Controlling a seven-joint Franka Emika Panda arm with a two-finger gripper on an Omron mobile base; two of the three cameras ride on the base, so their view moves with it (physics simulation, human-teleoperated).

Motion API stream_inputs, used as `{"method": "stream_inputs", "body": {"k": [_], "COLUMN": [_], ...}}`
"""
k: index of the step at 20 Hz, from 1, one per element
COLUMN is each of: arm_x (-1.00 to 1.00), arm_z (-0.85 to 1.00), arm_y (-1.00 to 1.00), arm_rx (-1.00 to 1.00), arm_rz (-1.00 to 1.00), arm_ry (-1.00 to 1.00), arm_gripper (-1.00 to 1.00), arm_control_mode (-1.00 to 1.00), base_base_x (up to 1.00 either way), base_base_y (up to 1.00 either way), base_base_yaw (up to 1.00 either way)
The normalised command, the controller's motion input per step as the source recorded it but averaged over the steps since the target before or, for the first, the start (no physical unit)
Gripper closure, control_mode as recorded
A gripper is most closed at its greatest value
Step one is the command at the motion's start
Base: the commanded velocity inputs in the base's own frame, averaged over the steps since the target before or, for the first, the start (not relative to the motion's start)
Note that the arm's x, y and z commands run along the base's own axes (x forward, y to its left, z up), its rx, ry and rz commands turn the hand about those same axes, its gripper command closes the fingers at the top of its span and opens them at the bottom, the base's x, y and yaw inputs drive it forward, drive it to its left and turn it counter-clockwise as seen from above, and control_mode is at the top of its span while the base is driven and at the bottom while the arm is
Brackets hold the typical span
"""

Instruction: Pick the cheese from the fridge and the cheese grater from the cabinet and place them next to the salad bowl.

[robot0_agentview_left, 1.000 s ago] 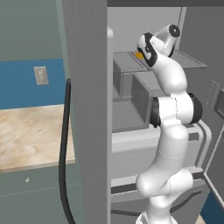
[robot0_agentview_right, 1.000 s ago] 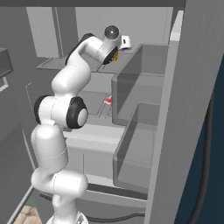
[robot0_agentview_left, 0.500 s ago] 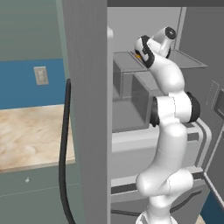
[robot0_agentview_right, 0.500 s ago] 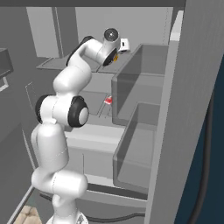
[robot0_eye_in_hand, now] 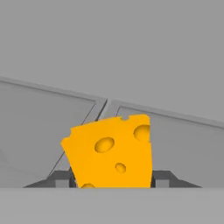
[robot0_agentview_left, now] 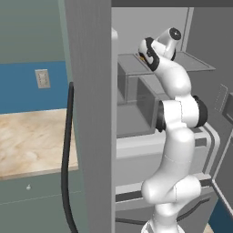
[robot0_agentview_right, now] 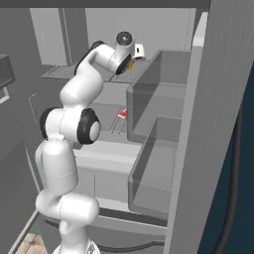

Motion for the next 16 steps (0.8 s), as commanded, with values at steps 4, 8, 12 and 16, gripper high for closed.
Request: {"method": "stream_inputs", "body": {"k": [4,8,12,16], "arm_x": [-0.10,-0.28,-0.47,-0.66], "arm_z": [-0.03,0.02,0.15,0.17], "arm_y": [0.19,0.01,0.00,0.00], "arm_rx": [-0.03,0.00,0.00,0.00], "arm_rz": [0.00,0.00,0.00,-0.01], "arm_ry": [0.00,0.00,0.00,-0.09], "arm_gripper": [1.00,1.00,1.00,1.00], "arm_control_mode": [-1.00,-1.00,-1.00,-1.00], "base_base_x": [0.00,0.00,0.00,0.00], "base_base_y": [0.00,0.00,0.00,0.00], "base_base_yaw": [0.00,0.00,0.00,0.00]}}
